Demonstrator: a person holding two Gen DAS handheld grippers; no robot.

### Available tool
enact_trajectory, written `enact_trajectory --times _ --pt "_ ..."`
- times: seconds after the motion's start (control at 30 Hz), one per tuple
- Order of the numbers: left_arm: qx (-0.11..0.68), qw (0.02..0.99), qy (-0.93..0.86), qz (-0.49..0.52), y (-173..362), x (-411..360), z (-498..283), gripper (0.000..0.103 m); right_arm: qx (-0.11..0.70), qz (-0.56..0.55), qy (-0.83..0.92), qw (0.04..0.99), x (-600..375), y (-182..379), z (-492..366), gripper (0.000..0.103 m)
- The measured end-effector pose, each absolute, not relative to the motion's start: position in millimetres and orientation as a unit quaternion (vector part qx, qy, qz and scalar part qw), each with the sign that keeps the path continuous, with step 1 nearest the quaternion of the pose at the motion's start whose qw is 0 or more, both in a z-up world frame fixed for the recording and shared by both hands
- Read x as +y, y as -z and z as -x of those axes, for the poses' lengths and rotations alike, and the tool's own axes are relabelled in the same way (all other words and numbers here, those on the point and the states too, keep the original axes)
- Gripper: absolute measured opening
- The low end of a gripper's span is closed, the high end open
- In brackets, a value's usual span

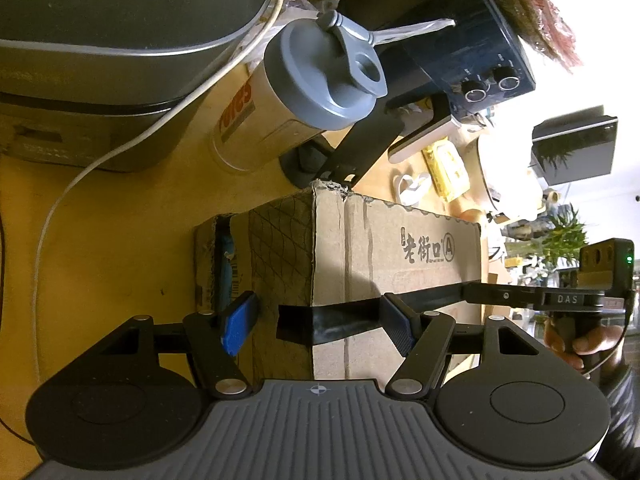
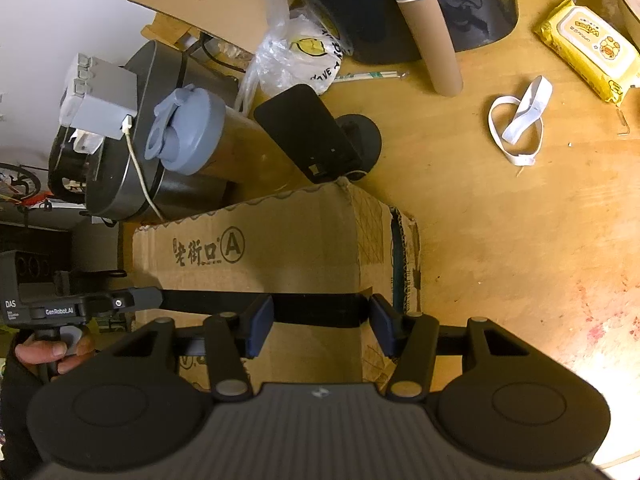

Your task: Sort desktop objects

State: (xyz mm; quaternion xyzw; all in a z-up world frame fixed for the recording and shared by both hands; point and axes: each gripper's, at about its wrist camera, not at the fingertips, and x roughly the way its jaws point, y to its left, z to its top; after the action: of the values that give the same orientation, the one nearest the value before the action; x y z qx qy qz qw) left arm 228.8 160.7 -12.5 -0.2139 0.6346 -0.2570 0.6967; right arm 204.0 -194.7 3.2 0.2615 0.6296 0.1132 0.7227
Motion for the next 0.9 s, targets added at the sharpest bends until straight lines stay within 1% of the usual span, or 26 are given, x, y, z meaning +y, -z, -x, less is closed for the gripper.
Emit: enact_trajectory --times 0.9 --pt "0.643 0.69 0.251 0.217 39 158 -237 0.065 0.637 -0.252 -0.106 0.721 -190 16 -210 0.05"
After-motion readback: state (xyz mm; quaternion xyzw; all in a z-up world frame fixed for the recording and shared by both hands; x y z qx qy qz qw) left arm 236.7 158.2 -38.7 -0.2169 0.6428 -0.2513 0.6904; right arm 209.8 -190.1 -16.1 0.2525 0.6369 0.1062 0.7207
